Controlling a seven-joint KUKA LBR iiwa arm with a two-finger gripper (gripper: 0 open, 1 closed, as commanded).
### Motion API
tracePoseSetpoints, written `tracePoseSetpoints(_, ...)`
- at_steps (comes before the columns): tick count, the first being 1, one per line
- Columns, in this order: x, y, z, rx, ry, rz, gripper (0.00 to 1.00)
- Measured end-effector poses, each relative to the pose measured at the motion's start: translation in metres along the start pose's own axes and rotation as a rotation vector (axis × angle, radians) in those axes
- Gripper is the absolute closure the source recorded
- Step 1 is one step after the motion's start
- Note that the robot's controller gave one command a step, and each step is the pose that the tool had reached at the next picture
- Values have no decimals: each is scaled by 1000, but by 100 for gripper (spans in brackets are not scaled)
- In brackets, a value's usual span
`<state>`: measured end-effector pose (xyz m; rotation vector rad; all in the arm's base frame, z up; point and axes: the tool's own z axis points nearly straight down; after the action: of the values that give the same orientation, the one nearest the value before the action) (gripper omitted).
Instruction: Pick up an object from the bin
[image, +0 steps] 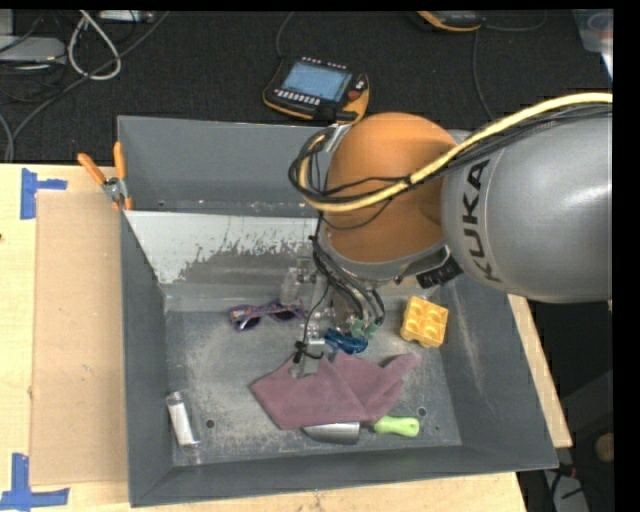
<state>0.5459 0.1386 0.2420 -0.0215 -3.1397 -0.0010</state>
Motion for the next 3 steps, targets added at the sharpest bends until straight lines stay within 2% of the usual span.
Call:
tracePoseSetpoints(1,0,0,0,0,0,0,0)
tracePoseSetpoints(2,42,-14,46,0,2,-105,0)
tracePoseSetpoints(3,49,-18,54,1,7,-79,0)
